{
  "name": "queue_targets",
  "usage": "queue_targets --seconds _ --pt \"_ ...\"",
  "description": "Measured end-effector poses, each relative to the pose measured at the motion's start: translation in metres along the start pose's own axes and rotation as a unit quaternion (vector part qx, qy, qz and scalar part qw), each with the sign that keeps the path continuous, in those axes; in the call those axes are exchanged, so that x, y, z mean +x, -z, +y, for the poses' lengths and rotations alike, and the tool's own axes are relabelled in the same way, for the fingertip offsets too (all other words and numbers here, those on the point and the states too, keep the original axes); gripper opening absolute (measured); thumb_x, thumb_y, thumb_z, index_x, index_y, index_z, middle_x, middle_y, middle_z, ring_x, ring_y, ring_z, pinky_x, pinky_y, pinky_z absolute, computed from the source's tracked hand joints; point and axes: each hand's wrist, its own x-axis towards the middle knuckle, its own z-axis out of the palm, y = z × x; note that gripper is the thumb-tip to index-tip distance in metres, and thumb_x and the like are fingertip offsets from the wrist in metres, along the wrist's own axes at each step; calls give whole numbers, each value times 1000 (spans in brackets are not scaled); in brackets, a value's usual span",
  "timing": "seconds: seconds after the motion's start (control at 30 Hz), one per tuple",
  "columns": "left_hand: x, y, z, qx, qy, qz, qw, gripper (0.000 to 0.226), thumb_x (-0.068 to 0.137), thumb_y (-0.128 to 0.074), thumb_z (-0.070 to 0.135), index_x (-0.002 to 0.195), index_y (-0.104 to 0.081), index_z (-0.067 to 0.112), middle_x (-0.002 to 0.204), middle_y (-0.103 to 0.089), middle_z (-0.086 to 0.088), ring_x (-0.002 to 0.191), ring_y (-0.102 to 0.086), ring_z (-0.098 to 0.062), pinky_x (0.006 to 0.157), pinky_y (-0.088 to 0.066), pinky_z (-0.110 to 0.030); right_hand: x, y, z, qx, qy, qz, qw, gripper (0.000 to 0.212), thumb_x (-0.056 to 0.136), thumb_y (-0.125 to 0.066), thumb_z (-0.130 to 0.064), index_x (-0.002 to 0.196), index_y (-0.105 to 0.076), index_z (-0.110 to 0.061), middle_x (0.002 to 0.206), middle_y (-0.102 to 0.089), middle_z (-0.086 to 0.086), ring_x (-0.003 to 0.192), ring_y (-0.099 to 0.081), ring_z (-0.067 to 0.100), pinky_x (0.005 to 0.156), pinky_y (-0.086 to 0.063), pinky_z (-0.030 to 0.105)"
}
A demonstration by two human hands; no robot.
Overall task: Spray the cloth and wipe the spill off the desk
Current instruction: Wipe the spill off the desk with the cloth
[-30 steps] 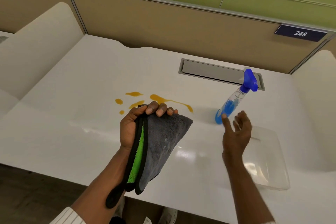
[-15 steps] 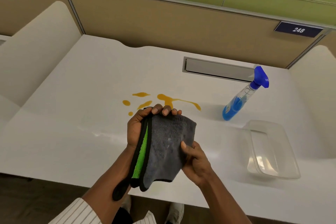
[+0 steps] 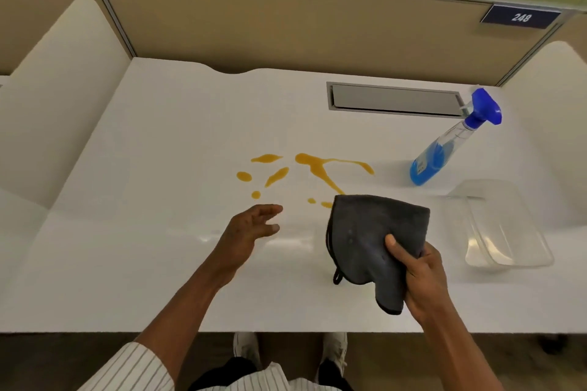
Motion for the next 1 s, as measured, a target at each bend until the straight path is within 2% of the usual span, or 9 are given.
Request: queue_targets --seconds 0.07,0.23,0.33,0.37,0.47,0.57,0.67,0.8,1.0 --pt "-9 18 -16 152 1 31 988 56 93 -81 20 143 -61 36 152 -58 18 148 -44 -6 122 -34 -37 -8 -1 -3 -74 46 48 995 22 87 -74 -33 99 -75 -15 93 -79 9 89 -76 31 81 -61 46" --pt "-40 43 -75 382 -32 91 919 91 93 -73 53 165 -28 23 177 -11 5 163 -8 -16 130 -12 -37 -17 -22 13 -225 179 164 944 31 90 -74 -33 79 -65 -5 70 -65 15 66 -63 20 68 -54 32" --pt "-58 50 -109 469 -64 73 878 103 93 -52 70 169 -10 14 178 11 0 163 12 -16 131 -4 -41 -13 -45 46 -349 262 134 890 16 90 -78 -15 101 -74 -5 91 -73 12 80 -65 19 73 -51 30" --pt "-63 50 -117 482 -70 67 871 105 93 -49 72 169 -6 13 177 15 -2 163 14 -17 131 -5 -43 -10 -56 60 -396 274 122 868 25 88 -79 -9 113 -75 -6 107 -74 13 94 -66 25 81 -52 31" --pt "-71 46 -132 504 -69 62 859 106 95 -45 73 168 1 10 176 21 -4 163 16 -22 131 -6 -47 -2 -89 117 -485 288 22 826 47 91 -67 -4 137 -67 -12 141 -64 16 131 -58 33 112 -47 48" --pt "-73 44 -135 523 -77 73 846 105 97 -43 73 168 6 11 176 23 -6 163 15 -25 133 0 -41 1 -116 159 -587 249 -48 769 60 95 -50 -18 154 -49 -26 167 -32 17 158 -24 37 129 -19 56" --pt "-72 45 -134 523 -88 82 844 105 99 -47 71 168 7 13 176 21 -6 163 13 -24 129 9 -33 16 -127 161 -617 241 -74 746 63 101 -41 -25 162 -31 -32 174 -11 15 162 -2 34 130 -9 57" --pt "-75 46 -136 528 -87 78 841 106 98 -46 74 168 8 15 176 22 -5 163 14 -23 132 4 -38 52 -136 147 -665 255 -75 698 63 106 -38 -37 165 -16 -35 174 -4 16 162 3 35 129 -9 59" --pt "-75 46 -134 536 -89 78 836 106 99 -46 74 168 6 13 176 20 -6 163 14 -23 131 6 -36 56 -106 139 -690 225 -37 687 61 105 -16 -51 165 -10 -39 175 -2 12 162 4 33 128 -8 63"
